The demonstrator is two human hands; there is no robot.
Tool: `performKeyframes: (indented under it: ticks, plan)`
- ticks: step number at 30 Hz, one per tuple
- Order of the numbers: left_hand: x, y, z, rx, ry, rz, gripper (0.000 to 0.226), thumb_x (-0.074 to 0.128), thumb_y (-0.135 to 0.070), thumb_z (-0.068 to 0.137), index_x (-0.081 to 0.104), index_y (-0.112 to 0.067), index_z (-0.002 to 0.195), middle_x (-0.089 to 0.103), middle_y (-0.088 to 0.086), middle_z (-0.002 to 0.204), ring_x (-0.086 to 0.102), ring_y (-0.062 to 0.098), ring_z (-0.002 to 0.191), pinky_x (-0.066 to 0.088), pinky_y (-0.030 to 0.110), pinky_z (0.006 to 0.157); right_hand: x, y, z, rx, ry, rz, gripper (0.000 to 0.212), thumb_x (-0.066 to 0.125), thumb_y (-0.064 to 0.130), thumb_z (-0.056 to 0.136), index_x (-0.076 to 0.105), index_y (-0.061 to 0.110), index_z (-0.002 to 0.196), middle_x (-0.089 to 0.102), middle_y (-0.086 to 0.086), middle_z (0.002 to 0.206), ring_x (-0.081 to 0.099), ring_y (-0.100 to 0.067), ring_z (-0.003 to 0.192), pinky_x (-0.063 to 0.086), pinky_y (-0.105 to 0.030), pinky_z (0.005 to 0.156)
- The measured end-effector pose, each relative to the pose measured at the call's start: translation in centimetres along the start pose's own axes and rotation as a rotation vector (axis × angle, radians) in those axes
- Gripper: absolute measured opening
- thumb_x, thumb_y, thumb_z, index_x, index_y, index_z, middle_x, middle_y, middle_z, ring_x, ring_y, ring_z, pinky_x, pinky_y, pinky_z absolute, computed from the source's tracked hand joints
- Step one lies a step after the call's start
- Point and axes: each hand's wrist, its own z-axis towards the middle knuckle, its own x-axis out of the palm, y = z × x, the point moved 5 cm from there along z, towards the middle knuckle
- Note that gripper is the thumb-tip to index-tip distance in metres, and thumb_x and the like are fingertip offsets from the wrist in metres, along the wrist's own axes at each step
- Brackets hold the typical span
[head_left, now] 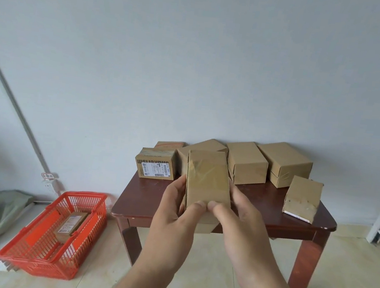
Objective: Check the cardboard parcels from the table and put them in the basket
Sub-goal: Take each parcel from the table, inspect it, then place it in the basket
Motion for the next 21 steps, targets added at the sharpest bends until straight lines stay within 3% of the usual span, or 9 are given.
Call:
performKeyframes:
  ticks: [4, 7, 11, 15, 21]
  plan:
    - [-0.4, -0.8, -0.5, 0.013, 0.054, 0.021, 0.045, 0.059, -0.006, 0.101, 0.055, -0.03, 0.139, 0.075, -0.011, 0.122, 0.069, 0.0, 0.105, 0.053, 0.017, 0.081, 0.1, 0.7, -0.5, -0.03, -0.03, 0.015, 0.044, 0.061, 0.007, 0.098, 0.07, 0.036, 0.129, 0.079, 0.016, 0.112, 0.073, -0.001, 0.107, 0.053, -0.015, 0.086]
    - [-0.4, -1.3, -1.1, 0.025, 0.065, 0.002, 0.045, 0.062, -0.009, 0.101, 0.055, -0.031, 0.139, 0.074, -0.007, 0.126, 0.069, 0.01, 0.114, 0.048, 0.031, 0.094, 0.0, 1.0, -1.0, -0.05, -0.041, 0.03, 0.037, 0.062, 0.012, 0.102, 0.07, 0.035, 0.13, 0.079, 0.013, 0.114, 0.073, -0.005, 0.108, 0.053, -0.022, 0.089]
    - [-0.2, -1.7, -2.1, 0.041, 0.041, -0.026, 0.042, 0.063, -0.015, 0.102, 0.057, -0.033, 0.139, 0.073, -0.005, 0.129, 0.067, 0.018, 0.12, 0.046, 0.05, 0.109, 0.2, 1.2, -1.6, -0.074, -0.044, 0.057, 0.034, 0.062, 0.011, 0.103, 0.072, 0.035, 0.125, 0.08, 0.01, 0.112, 0.074, -0.007, 0.107, 0.056, -0.018, 0.085]
    - [-0.7, -1.8, -2.0, 0.025, -0.02, -0.08, 0.037, 0.07, -0.032, 0.097, 0.061, -0.037, 0.132, 0.076, 0.001, 0.123, 0.071, 0.027, 0.118, 0.047, 0.063, 0.111, 0.9, 0.8, -2.5, -0.076, -0.073, 0.089, 0.044, 0.069, 0.017, 0.1, 0.063, 0.032, 0.142, 0.076, 0.012, 0.125, 0.071, -0.007, 0.119, 0.052, -0.027, 0.1]
    - [-0.7, -2.4, -2.0, 0.04, 0.008, -0.127, 0.039, 0.071, -0.039, 0.094, 0.061, -0.037, 0.131, 0.075, 0.0, 0.125, 0.071, 0.026, 0.12, 0.05, 0.06, 0.108, 1.1, 1.4, -2.8, -0.063, -0.14, 0.09, 0.045, 0.069, 0.015, 0.099, 0.063, 0.032, 0.14, 0.077, 0.015, 0.122, 0.071, -0.003, 0.115, 0.053, -0.027, 0.1]
